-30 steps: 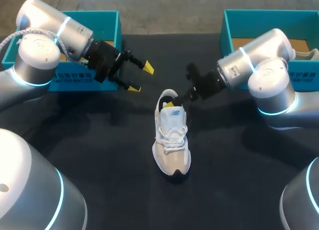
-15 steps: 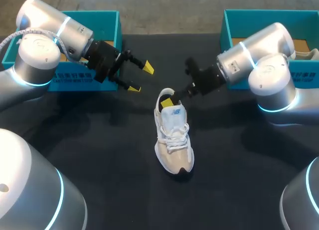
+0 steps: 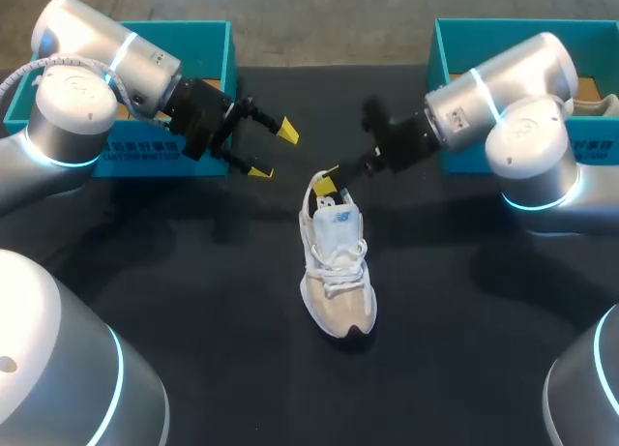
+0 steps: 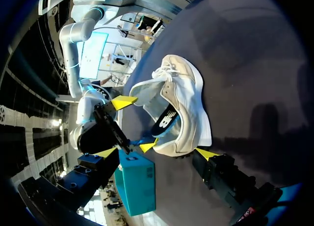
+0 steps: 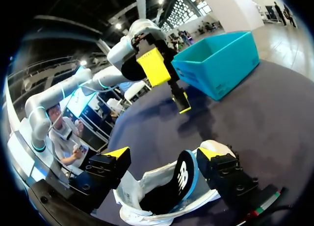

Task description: Take the shoe out of the shoebox, open the shoe tongue, remove and reinsert the insole, then place the shoe into the shoebox

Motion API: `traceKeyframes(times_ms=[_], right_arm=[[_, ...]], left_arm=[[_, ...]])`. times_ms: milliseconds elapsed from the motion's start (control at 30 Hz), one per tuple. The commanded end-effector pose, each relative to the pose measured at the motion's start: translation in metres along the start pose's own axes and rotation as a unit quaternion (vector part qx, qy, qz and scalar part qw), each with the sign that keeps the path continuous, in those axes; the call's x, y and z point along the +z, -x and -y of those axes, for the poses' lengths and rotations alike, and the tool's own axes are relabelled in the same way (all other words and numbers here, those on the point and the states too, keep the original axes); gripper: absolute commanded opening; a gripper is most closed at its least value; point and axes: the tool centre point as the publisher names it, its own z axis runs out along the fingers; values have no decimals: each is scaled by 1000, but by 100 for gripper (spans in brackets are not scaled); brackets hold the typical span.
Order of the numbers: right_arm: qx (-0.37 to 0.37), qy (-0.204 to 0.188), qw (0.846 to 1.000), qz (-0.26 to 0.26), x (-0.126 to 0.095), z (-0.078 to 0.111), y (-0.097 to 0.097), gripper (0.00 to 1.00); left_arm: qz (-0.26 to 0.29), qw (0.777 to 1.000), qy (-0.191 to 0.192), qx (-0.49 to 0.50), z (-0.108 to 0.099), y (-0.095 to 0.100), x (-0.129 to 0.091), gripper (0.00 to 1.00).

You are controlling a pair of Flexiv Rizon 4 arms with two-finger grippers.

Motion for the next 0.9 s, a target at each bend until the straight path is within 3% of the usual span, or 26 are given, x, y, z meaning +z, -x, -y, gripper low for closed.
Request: traceKeyframes(times_ms=[33, 367, 433, 500, 533, 667, 900], right_arm=[[-2, 0, 1000, 4, -4, -4, -5, 90], [-12, 17, 1000, 13, -10, -22, -12, 91], [-1, 27, 999, 19, -12, -23, -13, 86], [21, 36, 999, 35, -13, -23, -14, 73], [39, 37, 997, 49, -14, -24, -15, 54], [72, 46, 992, 91, -21, -27, -18, 0], [108, 42, 976, 186, -31, -22, -21, 0]], left_arm=[[0, 1000, 0, 1, 0, 0, 1, 100], [0, 1000, 0, 1, 0, 0, 1, 100], [0, 1000, 0, 1, 0, 0, 1, 100], [0, 1000, 0, 1, 0, 0, 1, 100], [0, 1000, 0, 1, 0, 0, 1, 100], [0, 1000, 0, 1, 0, 0, 1, 100], [0, 1000, 0, 1, 0, 0, 1, 100]])
